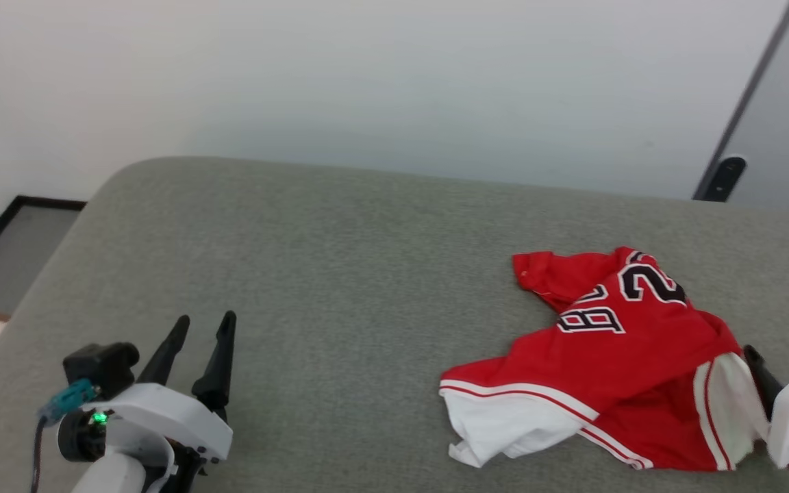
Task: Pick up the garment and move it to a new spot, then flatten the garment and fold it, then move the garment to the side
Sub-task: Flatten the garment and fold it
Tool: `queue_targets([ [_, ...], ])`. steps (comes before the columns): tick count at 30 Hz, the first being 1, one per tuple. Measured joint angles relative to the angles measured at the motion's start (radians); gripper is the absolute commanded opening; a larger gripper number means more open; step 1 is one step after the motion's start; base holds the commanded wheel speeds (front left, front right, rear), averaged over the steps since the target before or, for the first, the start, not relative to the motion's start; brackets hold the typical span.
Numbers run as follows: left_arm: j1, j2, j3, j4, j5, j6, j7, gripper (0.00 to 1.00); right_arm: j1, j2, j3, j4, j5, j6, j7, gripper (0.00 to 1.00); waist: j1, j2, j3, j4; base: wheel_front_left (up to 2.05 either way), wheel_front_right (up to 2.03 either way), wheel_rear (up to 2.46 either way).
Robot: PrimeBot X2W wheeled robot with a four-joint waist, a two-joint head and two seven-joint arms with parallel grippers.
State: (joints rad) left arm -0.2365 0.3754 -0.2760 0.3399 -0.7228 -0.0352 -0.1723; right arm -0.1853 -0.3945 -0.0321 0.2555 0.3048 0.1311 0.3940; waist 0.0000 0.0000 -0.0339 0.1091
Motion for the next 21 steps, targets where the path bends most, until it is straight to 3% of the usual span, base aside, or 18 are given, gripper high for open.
queue_targets([
  [11,0.054,0.008,0.012,-0.054,0.003,0.017,-0.042,1.00,0.140,0.105,0.049,-0.067,-0.122,0.000,-0.442,1.00,0.0000,0.0000,0.009,-0.114,0.00,0.00,0.00],
  [16,0.089,-0.008,-0.007,-0.075,0.045,0.046,-0.062,1.00,0.191,0.172,0.040,-0.044,-0.167,0.000,-0.568,1.00,0.0000,0.0000,0.013,-0.160,0.00,0.00,0.00],
  [21,0.103,-0.018,-0.047,-0.092,0.107,0.072,-0.070,1.00,0.198,0.214,0.035,-0.021,-0.198,0.000,-0.615,1.00,0.0000,0.0000,0.020,-0.191,0.00,0.00,0.00],
])
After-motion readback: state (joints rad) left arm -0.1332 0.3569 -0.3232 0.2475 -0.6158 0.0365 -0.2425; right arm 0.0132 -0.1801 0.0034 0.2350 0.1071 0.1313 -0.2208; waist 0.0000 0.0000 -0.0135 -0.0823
